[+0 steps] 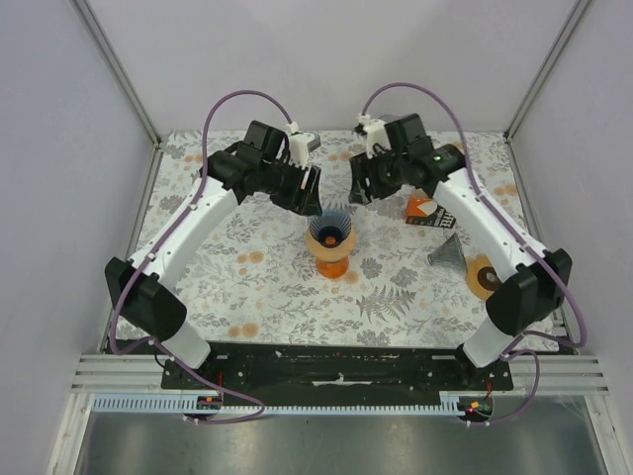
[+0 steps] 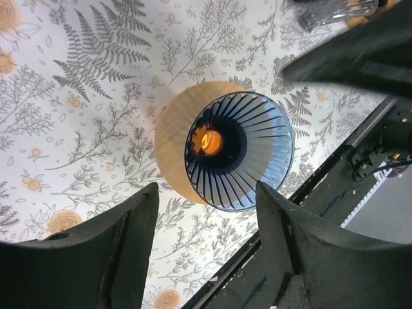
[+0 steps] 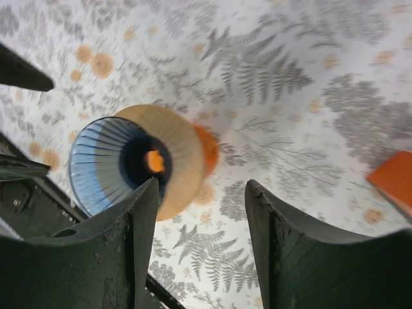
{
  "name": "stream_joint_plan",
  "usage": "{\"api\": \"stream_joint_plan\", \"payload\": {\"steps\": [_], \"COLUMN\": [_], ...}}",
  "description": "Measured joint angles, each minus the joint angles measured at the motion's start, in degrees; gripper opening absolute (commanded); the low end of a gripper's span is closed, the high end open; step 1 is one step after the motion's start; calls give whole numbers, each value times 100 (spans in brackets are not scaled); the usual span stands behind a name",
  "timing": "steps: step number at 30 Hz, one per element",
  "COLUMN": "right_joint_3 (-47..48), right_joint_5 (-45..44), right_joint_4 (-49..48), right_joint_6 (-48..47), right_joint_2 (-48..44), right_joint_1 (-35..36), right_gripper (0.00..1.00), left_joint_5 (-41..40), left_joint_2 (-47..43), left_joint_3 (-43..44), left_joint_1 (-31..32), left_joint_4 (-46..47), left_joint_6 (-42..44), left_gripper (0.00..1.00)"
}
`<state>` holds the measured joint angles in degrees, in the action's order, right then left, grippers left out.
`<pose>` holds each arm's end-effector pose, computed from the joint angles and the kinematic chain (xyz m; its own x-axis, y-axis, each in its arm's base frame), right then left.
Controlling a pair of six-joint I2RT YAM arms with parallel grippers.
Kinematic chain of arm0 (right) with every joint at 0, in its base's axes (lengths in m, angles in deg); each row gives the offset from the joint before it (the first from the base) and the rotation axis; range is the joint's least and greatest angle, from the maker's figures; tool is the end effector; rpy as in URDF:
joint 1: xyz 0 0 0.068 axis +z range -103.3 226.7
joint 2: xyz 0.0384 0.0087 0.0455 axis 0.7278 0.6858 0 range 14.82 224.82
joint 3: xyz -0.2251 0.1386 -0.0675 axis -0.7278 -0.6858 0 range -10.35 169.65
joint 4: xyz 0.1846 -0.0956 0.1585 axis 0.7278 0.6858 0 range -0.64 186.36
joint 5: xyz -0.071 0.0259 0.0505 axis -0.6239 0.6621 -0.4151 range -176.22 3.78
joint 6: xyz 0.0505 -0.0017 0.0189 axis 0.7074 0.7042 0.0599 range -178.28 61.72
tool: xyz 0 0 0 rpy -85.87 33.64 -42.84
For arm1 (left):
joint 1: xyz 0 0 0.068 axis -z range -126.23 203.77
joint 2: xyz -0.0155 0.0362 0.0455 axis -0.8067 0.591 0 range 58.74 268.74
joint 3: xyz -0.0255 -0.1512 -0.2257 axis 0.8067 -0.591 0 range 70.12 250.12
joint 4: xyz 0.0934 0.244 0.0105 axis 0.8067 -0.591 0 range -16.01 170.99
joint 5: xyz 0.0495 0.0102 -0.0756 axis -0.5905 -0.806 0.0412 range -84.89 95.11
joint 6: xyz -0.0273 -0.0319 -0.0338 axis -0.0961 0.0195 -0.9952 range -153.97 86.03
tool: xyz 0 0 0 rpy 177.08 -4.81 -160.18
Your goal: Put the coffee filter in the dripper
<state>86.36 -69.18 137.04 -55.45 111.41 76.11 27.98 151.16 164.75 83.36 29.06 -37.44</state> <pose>0.3155 0.1899 0.3565 -0.6738 -0.3256 -0.6633 -0.6092 0.7528 0.2494 0.2914 -0.1813 0.3653 -0.7029 0.3349 -0.6275 0.6321 0.6987 -0.3351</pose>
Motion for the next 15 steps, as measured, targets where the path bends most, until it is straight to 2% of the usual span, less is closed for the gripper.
{"api": "stream_joint_plan", "payload": {"steps": [7, 10, 15], "right_joint_3": [-4, -57, -70], "right_joint_5": [-597, -925, -1257], "right_joint_4": [-15, -28, 4], "right_joint_6": [7, 9, 7], "right_joint_2": [-704, -586, 70], "right_joint_1": [-1521, -2026, -2433], "right_gripper": [59, 59, 63], "left_joint_5": [-197, -304, -345], "left_joint_2": [-131, -210, -247], "left_joint_3": [149, 149, 149], "left_joint_1": [-136, -219, -291], "left_joint_4": [2, 26, 76], "left_joint_6": [61, 83, 107], "left_gripper": [68, 68, 68]}}
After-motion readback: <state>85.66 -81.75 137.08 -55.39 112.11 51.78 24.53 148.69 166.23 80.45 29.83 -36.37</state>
